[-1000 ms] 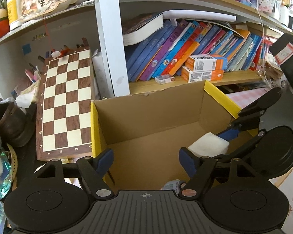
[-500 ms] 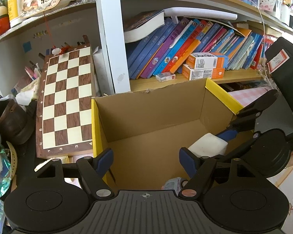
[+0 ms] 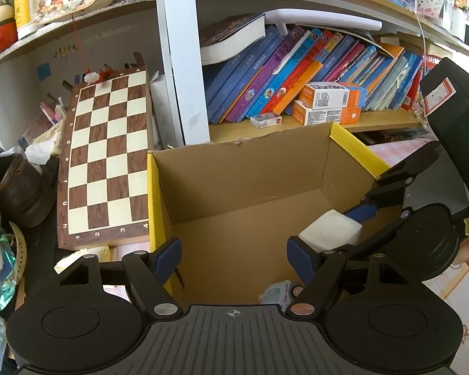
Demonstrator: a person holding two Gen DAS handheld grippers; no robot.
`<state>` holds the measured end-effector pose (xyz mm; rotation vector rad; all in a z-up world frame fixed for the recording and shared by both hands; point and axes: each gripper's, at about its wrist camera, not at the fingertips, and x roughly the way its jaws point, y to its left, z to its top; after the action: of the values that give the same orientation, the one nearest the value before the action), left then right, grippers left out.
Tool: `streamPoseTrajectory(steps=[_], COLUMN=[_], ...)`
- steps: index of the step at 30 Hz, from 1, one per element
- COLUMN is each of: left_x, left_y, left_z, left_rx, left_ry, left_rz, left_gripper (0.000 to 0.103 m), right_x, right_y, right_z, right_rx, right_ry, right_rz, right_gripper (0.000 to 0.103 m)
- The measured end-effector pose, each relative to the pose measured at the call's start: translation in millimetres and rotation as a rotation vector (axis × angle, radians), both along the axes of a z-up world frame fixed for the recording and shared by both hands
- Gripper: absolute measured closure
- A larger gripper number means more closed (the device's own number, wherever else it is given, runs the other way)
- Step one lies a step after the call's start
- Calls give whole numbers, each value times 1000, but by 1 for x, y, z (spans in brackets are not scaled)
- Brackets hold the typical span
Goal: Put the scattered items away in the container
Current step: 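Hold the white sponge above the yellow box with the right tool, then open the right tool to drop the white sponge into the box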
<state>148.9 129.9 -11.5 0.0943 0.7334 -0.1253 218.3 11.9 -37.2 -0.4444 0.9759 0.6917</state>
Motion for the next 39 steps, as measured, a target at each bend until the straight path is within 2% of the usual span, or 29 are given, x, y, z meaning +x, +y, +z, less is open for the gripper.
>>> streamPoseTrajectory(steps=[22,29,31,39], left_x=[-2,-4,-4,-7], left_y=[2,1,1,1], left_z=[2,4,4,9], left_rx=[-2,0,0,1], left_ry=[-5,-11,-12,-24], left_rz=[6,6,6,5], left_gripper=[27,27,27,26], right_x=[0,-2,-3,-8], right_y=[0,0,0,2], right_z=[-1,1,4,14], right_rx=[-5,-5,3,22], right_ry=[-7,-19,-29,-52], right_rz=[4,-11,-9,0], right_gripper=[57,53,49,48])
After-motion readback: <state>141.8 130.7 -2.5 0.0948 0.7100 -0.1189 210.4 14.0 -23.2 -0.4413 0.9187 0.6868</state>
